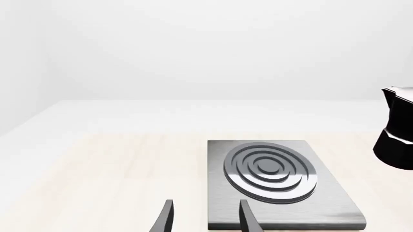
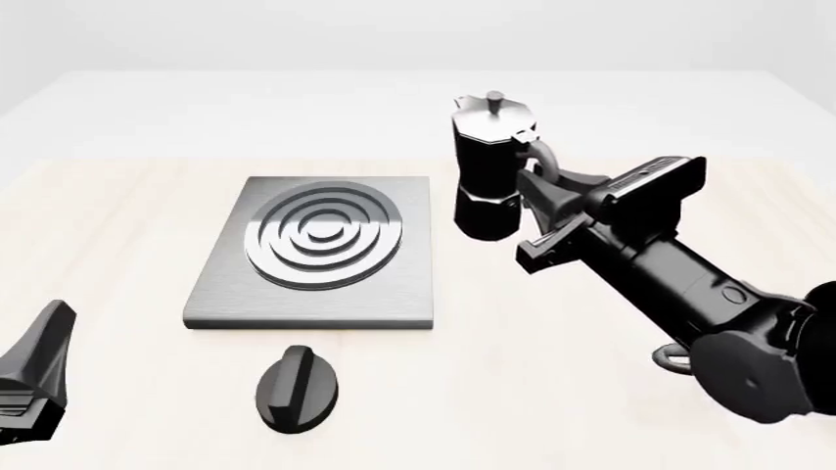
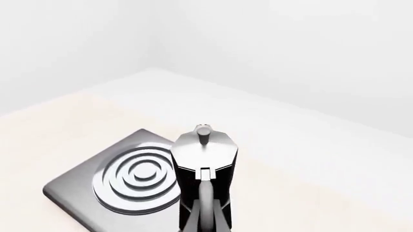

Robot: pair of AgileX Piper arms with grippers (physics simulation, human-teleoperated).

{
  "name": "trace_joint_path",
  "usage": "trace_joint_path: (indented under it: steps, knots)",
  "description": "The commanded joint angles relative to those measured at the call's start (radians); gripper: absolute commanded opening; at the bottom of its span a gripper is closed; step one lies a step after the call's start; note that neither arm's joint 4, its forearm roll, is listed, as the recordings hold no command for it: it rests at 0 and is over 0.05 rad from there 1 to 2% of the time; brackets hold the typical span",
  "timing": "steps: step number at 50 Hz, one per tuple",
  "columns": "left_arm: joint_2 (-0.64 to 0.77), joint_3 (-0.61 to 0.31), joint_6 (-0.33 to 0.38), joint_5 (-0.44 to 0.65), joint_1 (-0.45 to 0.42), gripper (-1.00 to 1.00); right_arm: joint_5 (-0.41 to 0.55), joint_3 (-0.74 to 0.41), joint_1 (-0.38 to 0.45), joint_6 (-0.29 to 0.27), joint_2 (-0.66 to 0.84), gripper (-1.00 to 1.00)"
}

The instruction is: Put the moka pot on the stove.

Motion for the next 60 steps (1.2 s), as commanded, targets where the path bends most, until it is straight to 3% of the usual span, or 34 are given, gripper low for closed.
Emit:
trace_joint_path:
  steps: [1,60]
  knots:
    - [0.0,0.0,0.0,0.0,0.0,1.0,-0.009,-0.041,0.008,0.012,0.025,-1.0]
    - [0.0,0.0,0.0,0.0,0.0,1.0,-0.04,-0.27,0.085,0.062,0.254,-1.0]
